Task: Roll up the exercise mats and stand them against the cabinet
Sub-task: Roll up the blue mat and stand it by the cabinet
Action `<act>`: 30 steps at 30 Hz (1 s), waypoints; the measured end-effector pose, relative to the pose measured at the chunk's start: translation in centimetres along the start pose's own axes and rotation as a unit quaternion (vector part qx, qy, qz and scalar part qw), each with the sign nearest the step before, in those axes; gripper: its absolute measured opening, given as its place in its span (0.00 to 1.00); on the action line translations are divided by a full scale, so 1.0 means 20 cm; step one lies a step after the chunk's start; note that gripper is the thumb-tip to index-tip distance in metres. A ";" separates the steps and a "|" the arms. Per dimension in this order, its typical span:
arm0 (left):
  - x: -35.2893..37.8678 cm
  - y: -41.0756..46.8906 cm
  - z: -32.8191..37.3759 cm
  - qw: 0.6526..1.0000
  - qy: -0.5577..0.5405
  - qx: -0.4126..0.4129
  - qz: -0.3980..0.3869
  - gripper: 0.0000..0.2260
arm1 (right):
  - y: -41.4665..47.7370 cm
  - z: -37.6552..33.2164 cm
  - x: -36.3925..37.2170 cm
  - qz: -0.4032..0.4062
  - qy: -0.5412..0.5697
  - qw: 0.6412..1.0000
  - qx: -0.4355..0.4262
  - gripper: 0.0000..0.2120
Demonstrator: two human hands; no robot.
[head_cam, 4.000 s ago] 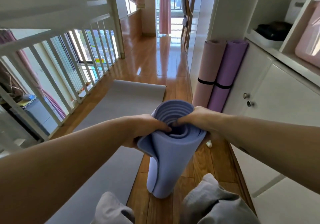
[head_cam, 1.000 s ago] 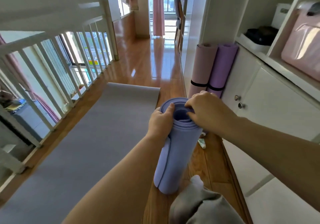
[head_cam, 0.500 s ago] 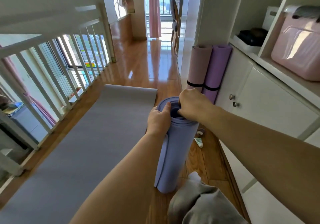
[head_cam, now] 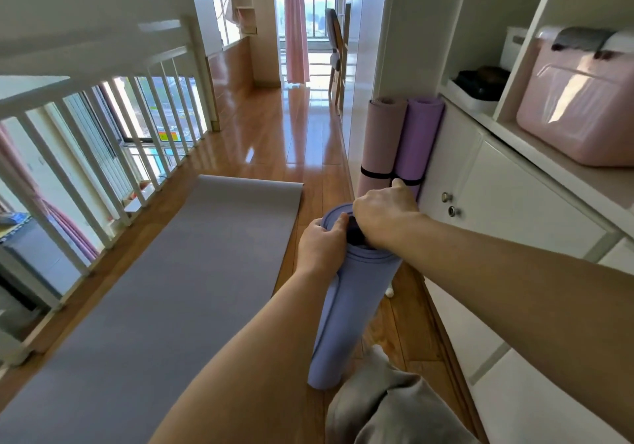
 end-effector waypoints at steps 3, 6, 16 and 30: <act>-0.01 0.00 0.00 1.000 0.003 0.001 -0.010 0.17 | 0.01 0.03 0.05 0.057 0.052 0.997 -0.031 0.08; -0.02 0.00 0.00 1.000 -0.012 0.002 -0.008 0.14 | 0.02 0.05 0.10 0.098 0.114 0.986 -0.077 0.09; -0.10 -0.01 -0.01 1.000 -0.017 0.005 -0.013 0.13 | 0.06 0.07 0.19 0.143 0.428 0.890 -0.065 0.17; -0.12 -0.03 -0.07 0.998 -0.067 -0.020 0.005 0.15 | -0.07 0.02 0.22 0.219 0.441 0.858 -0.145 0.17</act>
Point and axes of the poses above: each hand's wrist, its own y-axis towards the middle knuckle, its own x-axis out of the palm, z = x × y, the point moved 2 cm from there along y, towards the middle knuckle, and after that the axes turned 1 degree about -z, right-handed, at the moved point
